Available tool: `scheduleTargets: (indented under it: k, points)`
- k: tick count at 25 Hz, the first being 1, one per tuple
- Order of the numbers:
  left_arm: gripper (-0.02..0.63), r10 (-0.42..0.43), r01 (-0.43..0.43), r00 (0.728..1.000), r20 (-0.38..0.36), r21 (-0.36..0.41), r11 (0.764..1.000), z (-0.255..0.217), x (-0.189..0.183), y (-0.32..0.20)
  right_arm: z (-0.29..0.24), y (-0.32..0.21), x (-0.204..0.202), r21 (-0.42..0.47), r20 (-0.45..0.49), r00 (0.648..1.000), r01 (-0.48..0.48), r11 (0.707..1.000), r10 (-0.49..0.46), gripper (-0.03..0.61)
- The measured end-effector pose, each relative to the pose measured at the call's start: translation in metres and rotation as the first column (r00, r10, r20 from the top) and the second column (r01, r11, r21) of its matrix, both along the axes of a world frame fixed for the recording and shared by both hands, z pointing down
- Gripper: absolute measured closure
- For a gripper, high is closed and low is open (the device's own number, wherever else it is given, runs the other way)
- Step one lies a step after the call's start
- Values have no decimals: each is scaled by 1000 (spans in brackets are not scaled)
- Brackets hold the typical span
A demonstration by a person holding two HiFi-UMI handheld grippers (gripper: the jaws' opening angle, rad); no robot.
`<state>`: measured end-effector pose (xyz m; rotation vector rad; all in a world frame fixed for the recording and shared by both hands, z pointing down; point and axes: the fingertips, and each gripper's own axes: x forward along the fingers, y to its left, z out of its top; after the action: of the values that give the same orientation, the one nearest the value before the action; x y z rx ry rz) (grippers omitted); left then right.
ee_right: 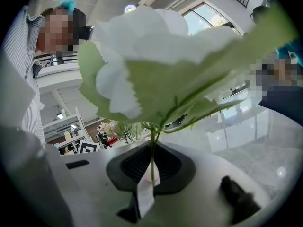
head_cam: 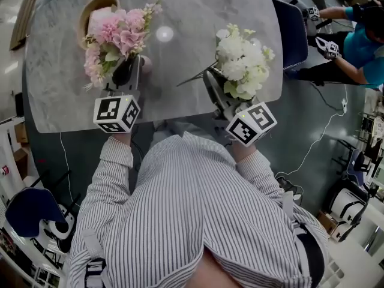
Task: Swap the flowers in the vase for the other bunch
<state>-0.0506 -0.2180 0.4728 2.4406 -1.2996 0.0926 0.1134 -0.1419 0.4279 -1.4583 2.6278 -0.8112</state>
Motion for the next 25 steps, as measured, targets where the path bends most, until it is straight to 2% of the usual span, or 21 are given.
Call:
scheduleTargets:
  k: [7, 20, 25]
  points:
    - [560, -12, 12, 1000, 4, -22, 1000, 11, 5, 8, 5, 3, 4, 7, 0, 1000, 12, 1000, -12, 552]
    - [454, -35, 36, 999, 8, -33, 999, 9, 15, 4, -4, -5, 12, 35, -1, 1000, 28, 999, -28, 551]
    - [449, -65, 65, 998, -3, -35, 997, 2, 10, 13, -17, -4, 12, 65, 6, 999, 37, 997, -37, 552]
